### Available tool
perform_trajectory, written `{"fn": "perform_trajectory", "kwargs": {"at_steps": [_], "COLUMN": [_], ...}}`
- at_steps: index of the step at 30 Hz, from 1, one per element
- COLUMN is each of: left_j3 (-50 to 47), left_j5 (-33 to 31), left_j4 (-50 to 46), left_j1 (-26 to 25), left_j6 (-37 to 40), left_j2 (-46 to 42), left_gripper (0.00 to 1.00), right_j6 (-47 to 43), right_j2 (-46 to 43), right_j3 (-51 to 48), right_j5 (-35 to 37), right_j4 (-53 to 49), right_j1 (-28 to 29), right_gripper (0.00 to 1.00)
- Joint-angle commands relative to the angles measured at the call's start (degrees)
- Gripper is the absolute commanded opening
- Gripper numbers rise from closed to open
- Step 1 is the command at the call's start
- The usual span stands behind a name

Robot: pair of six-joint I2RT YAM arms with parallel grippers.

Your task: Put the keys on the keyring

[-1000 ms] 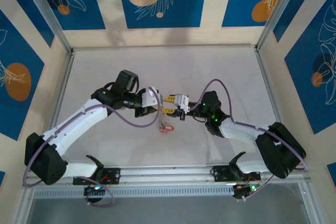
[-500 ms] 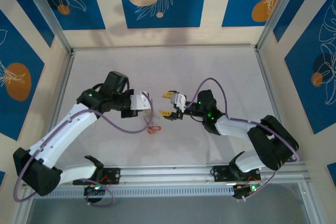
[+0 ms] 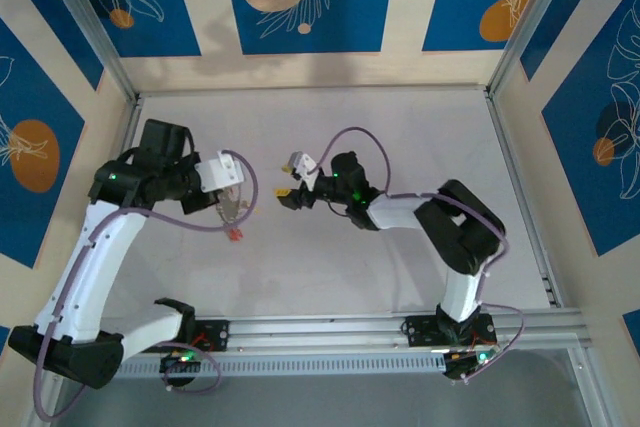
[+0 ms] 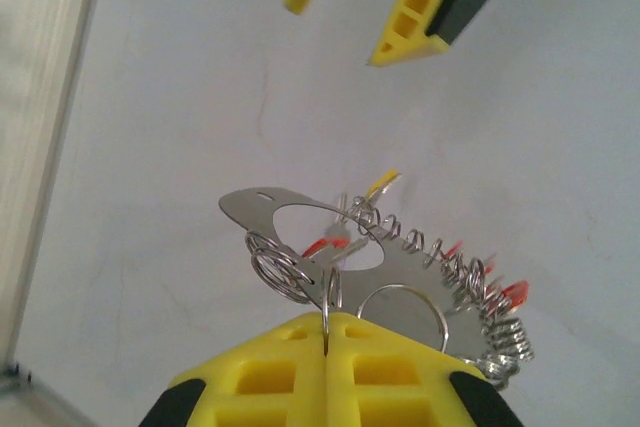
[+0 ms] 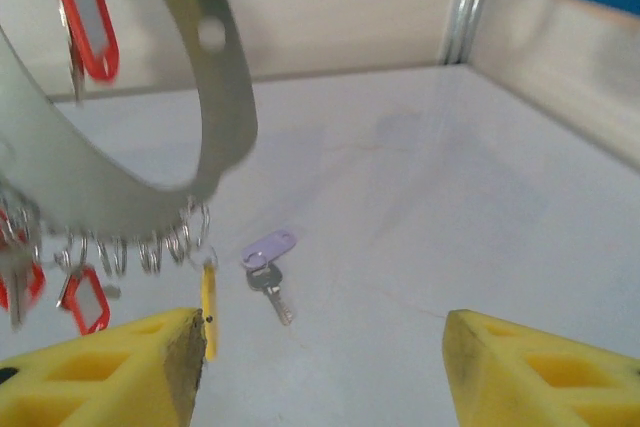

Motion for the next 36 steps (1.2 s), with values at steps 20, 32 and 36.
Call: {"fn": "perform_trajectory", "kwargs": {"at_steps": [20, 32, 36], "left_j3": [0.16, -3.23, -4.46], "left_j5": [-1.35, 1.54, 2.18], "left_j4": [19.43, 21.43, 21.97], "left_j1": [28.17, 29.1, 29.1], "left_j6": [-20.1, -21.36, -21.82], "left_j2": [0.57, 0.61, 0.59], "left_gripper": [0.0, 0.0, 0.0], "right_j6": [7.25, 9.51, 10.52], "right_j2": [38.78, 43.03, 44.0], "right_j3": [74.22, 78.82, 80.89], "right_j5": [18.65, 14.02, 12.9], "right_j4": [-82.28, -83.54, -84.36], "right_j1": [8.58, 8.76, 9.01], "right_gripper": [0.69, 0.79, 0.77]}}
